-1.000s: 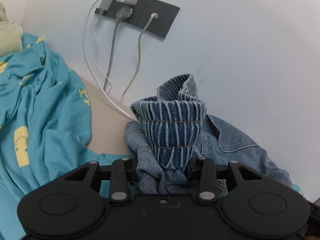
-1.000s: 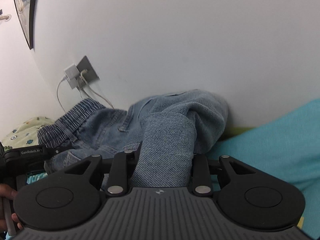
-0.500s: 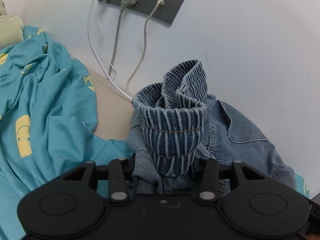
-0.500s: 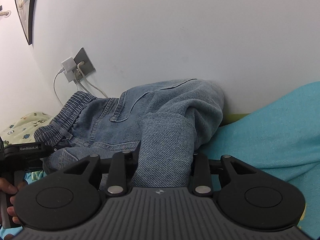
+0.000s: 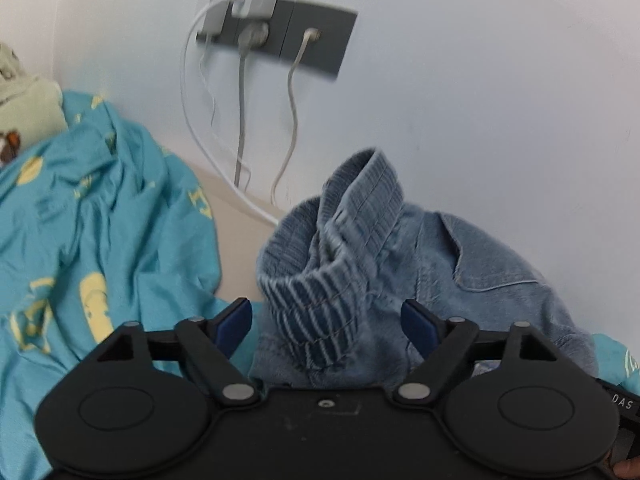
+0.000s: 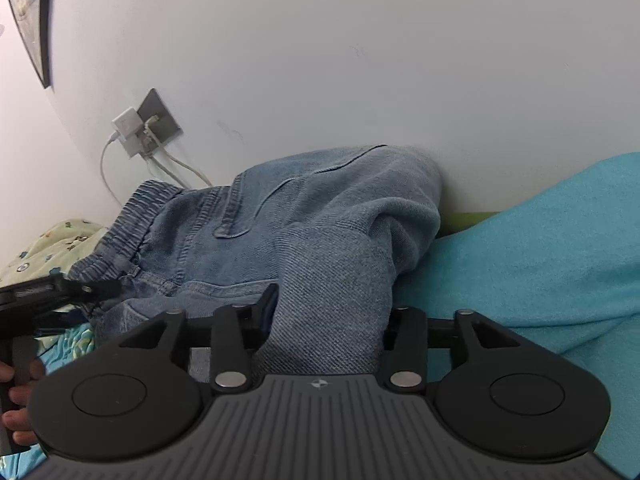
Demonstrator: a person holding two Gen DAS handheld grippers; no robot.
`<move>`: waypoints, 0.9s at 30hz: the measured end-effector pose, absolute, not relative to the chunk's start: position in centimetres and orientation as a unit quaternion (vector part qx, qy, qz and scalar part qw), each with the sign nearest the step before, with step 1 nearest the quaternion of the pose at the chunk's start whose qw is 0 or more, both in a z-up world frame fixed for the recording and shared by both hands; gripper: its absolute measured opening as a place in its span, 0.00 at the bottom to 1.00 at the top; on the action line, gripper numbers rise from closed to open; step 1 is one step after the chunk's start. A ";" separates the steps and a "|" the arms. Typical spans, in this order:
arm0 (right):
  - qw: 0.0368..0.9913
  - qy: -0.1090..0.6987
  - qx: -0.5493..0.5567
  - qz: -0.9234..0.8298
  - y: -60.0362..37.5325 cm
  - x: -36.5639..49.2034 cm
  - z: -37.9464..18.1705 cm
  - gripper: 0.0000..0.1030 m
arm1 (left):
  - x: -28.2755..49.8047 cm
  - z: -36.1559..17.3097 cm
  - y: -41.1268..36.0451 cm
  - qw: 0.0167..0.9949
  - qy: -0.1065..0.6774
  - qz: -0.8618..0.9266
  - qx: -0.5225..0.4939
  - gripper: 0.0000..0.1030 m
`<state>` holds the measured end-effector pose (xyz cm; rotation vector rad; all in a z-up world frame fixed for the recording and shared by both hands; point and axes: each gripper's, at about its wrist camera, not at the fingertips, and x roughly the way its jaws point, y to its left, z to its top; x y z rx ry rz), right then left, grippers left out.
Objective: Fold clothes
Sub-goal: 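Open both grippers to release the jeans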
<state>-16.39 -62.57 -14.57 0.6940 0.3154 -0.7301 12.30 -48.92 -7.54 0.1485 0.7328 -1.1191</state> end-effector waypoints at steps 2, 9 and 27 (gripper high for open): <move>0.863 0.153 0.315 -0.365 -62.3 -16.6 -14.1 0.70 | 12.1 -6.9 -48.8 0.785 0.333 -0.518 0.070 0.78; 0.866 0.149 0.292 -0.377 -62.1 -17.7 -12.6 0.74 | 10.3 -5.1 -48.0 0.803 0.306 -0.505 0.082 0.88; 0.882 0.158 0.245 -0.370 -61.0 -17.8 -7.9 1.00 | 5.9 -0.7 -44.8 0.835 0.259 -0.479 0.081 0.98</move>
